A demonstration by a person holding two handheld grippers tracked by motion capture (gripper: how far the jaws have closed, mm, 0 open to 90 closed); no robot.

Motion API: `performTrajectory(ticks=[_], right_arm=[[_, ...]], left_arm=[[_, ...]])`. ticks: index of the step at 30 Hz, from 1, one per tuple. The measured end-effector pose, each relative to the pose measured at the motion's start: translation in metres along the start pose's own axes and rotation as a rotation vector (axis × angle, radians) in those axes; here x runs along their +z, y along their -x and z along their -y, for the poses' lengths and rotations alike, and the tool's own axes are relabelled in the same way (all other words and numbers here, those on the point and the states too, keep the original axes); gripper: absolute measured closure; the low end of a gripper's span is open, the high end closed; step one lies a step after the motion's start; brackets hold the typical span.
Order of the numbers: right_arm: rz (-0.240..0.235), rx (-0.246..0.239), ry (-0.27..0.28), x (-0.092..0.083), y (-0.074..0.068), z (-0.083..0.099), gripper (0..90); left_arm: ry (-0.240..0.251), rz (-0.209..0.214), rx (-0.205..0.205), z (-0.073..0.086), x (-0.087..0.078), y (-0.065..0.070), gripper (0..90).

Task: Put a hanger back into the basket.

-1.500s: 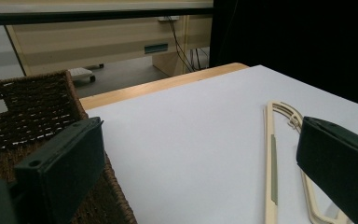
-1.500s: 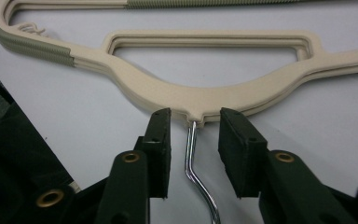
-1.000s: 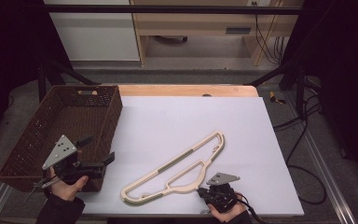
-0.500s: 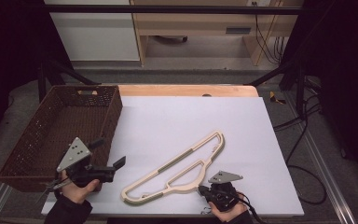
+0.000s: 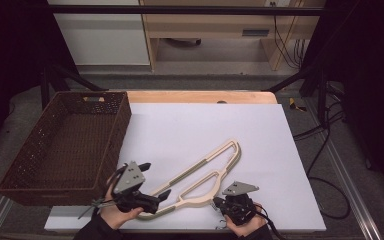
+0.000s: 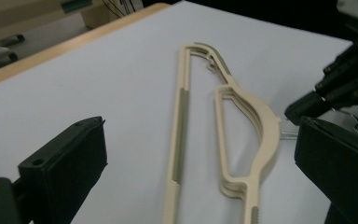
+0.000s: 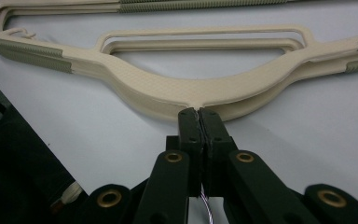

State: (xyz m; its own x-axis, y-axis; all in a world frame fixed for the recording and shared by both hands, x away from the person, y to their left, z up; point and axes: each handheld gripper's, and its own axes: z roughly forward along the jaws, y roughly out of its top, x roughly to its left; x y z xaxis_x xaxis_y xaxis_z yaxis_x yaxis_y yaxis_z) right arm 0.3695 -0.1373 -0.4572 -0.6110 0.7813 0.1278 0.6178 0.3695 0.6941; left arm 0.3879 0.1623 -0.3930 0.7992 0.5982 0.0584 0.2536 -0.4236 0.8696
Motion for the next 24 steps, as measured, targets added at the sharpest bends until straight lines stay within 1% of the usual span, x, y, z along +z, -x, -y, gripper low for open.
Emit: performTrajectory(ticks=[1, 2, 3, 4, 5, 6, 7, 8, 9, 10, 11, 12, 13, 14, 15, 16, 17, 18, 19, 20, 21, 22, 23, 24], right_arm=[[0.000, 0.000, 0.000, 0.000, 0.000, 0.000, 89.3], [0.000, -0.021, 0.001, -0.001, 0.001, 0.000, 89.3], [-0.009, -0.022, 0.007, -0.002, 0.001, -0.001, 89.3], [-0.001, -0.037, 0.005, -0.003, 0.002, -0.002, 89.3], [-0.001, -0.037, 0.005, -0.003, 0.002, -0.002, 89.3], [-0.002, -0.034, 0.001, -0.005, 0.001, -0.003, 89.3], [-0.002, -0.034, 0.001, -0.005, 0.001, -0.003, 89.3], [-0.001, -0.041, 0.006, -0.005, 0.002, -0.004, 89.3], [0.002, -0.026, 0.003, -0.006, 0.001, -0.005, 89.3], [-0.005, -0.034, 0.003, -0.007, 0.002, -0.006, 89.3], [-0.005, -0.034, 0.003, -0.007, 0.002, -0.006, 89.3], [-0.001, -0.049, 0.005, -0.008, 0.003, -0.007, 89.3], [-0.001, -0.049, 0.005, -0.008, 0.003, -0.007, 89.3], [-0.006, -0.039, 0.005, -0.009, 0.002, -0.008, 89.3], [-0.009, -0.040, 0.001, -0.010, 0.003, -0.009, 89.3], [-0.014, -0.038, 0.005, -0.010, 0.003, -0.009, 89.3], [-0.014, -0.038, 0.005, -0.010, 0.003, -0.009, 89.3], [-0.009, -0.043, 0.002, -0.010, 0.003, -0.010, 89.4], [-0.009, -0.043, 0.002, -0.010, 0.003, -0.010, 89.4], [-0.004, -0.047, 0.004, -0.011, 0.003, -0.010, 89.3], [-0.004, -0.047, 0.004, -0.011, 0.003, -0.010, 89.3], [-0.003, -0.059, 0.006, -0.011, 0.003, -0.011, 89.4], [-0.003, -0.059, 0.006, -0.011, 0.003, -0.011, 89.4], [-0.005, -0.042, 0.004, -0.012, 0.001, -0.011, 89.3]], left_arm=[[0.000, 0.000, 0.000, 0.000, 0.000, 0.000, 2.2], [-0.030, 0.017, 0.016, -0.001, 0.008, 0.007, 2.2], [-0.044, 0.024, 0.025, -0.001, 0.012, 0.010, 2.2], [-0.066, 0.036, 0.043, -0.002, 0.020, 0.016, 3.0], [-0.066, 0.036, 0.043, -0.002, 0.020, 0.016, 3.9], [-0.090, 0.055, 0.052, -0.003, 0.027, 0.021, 4.6], [-0.090, 0.055, 0.052, -0.003, 0.027, 0.021, 5.0], [-0.110, 0.070, 0.059, -0.004, 0.034, 0.024, 5.0], [-0.120, 0.076, 0.063, -0.004, 0.038, 0.026, 5.8], [-0.149, 0.093, 0.069, -0.005, 0.047, 0.030, 6.7], [-0.149, 0.093, 0.069, -0.005, 0.047, 0.030, 6.9], [-0.189, 0.110, 0.078, -0.005, 0.059, 0.034, 7.4], [-0.189, 0.110, 0.078, -0.005, 0.059, 0.034, 7.6], [-0.218, 0.122, 0.094, -0.004, 0.068, 0.038, 8.4], [-0.218, 0.122, 0.094, -0.004, 0.068, 0.038, 9.4], [-0.250, 0.127, 0.121, -0.005, 0.078, 0.042, 11.0], [-0.250, 0.127, 0.121, -0.005, 0.078, 0.042, 12.9], [-0.259, 0.134, 0.130, -0.005, 0.083, 0.045, 16.0], [-0.270, 0.139, 0.139, -0.005, 0.086, 0.046, 16.0], [-0.287, 0.150, 0.151, -0.005, 0.094, 0.049, 20.3], [-0.287, 0.150, 0.151, -0.005, 0.094, 0.049, 23.0], [-0.313, 0.159, 0.172, -0.005, 0.102, 0.050, 27.6], [-0.313, 0.159, 0.172, -0.005, 0.102, 0.050, 29.8], [-0.339, 0.160, 0.188, -0.004, 0.111, 0.053, 33.2]])
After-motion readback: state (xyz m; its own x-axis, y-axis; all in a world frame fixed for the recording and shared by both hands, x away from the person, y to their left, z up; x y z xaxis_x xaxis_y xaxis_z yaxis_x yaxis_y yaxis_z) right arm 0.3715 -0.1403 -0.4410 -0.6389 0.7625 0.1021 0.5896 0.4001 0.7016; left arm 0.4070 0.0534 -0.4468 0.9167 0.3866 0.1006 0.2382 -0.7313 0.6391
